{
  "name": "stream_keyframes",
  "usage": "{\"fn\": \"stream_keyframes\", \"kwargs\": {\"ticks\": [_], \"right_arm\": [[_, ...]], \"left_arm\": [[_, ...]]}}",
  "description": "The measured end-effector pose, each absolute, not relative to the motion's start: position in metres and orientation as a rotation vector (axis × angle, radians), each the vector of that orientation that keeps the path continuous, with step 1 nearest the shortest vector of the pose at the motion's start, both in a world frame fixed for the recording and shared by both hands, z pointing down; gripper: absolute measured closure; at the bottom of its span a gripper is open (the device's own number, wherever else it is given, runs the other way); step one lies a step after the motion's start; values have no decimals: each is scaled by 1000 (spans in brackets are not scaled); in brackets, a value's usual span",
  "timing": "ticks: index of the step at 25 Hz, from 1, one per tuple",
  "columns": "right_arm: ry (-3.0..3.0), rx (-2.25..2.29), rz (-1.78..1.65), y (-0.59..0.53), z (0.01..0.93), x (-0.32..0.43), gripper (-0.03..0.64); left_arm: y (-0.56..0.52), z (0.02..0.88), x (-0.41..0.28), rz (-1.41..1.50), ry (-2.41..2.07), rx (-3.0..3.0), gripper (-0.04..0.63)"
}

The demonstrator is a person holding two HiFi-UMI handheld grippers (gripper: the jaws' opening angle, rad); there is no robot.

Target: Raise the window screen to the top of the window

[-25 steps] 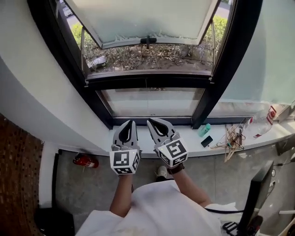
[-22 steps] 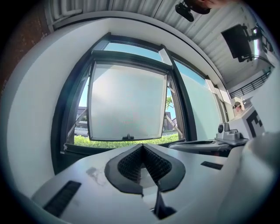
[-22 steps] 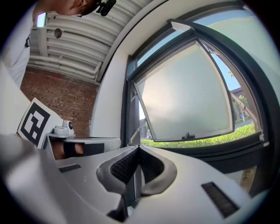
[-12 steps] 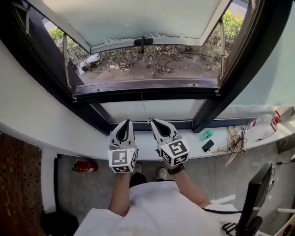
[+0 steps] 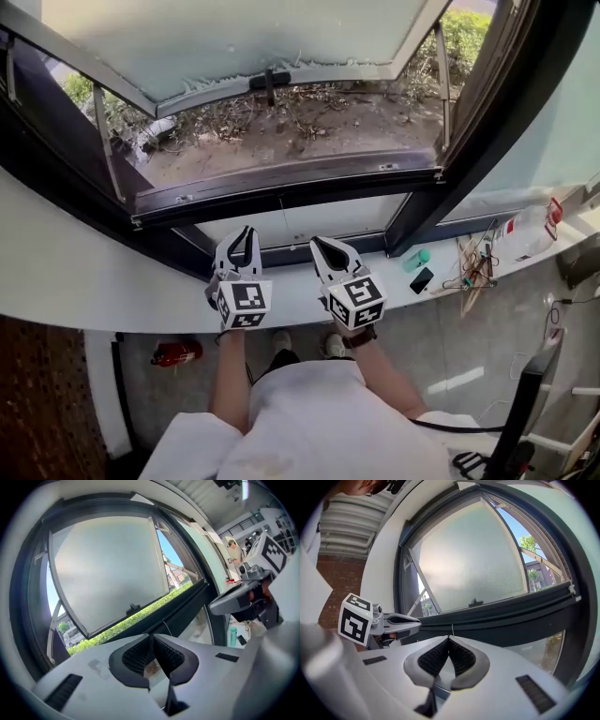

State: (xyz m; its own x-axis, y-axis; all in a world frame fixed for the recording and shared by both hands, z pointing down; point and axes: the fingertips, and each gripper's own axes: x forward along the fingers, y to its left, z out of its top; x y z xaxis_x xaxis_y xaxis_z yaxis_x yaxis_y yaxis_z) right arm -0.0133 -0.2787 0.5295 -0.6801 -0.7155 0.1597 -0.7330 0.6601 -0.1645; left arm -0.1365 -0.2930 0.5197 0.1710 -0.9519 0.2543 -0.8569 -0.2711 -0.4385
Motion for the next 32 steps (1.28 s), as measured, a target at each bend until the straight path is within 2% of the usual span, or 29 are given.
{"fn": "stream_keyframes", "kwargs": {"ticks": [7, 11, 24, 28, 32], "right_arm": [[-2704, 1250, 408, -287, 559, -24, 614], [-2657, 1264, 439, -289, 576, -22, 614], [-2472, 1228, 616, -284, 690, -16, 607], [-2462, 1163, 575, -292, 741, -25, 491], [-2461, 1088, 618, -311, 798, -45, 463]], "left_arm": [[-322, 524, -134, -985, 1456, -2066, 508], [-336, 532, -136, -1114, 1322, -1946, 483], [-361, 552, -151, -1370, 1053, -1687, 471], [-362, 551, -152, -1366, 1021, -1629, 472], [-364, 551, -150, -1349, 995, -1607, 491]]}}
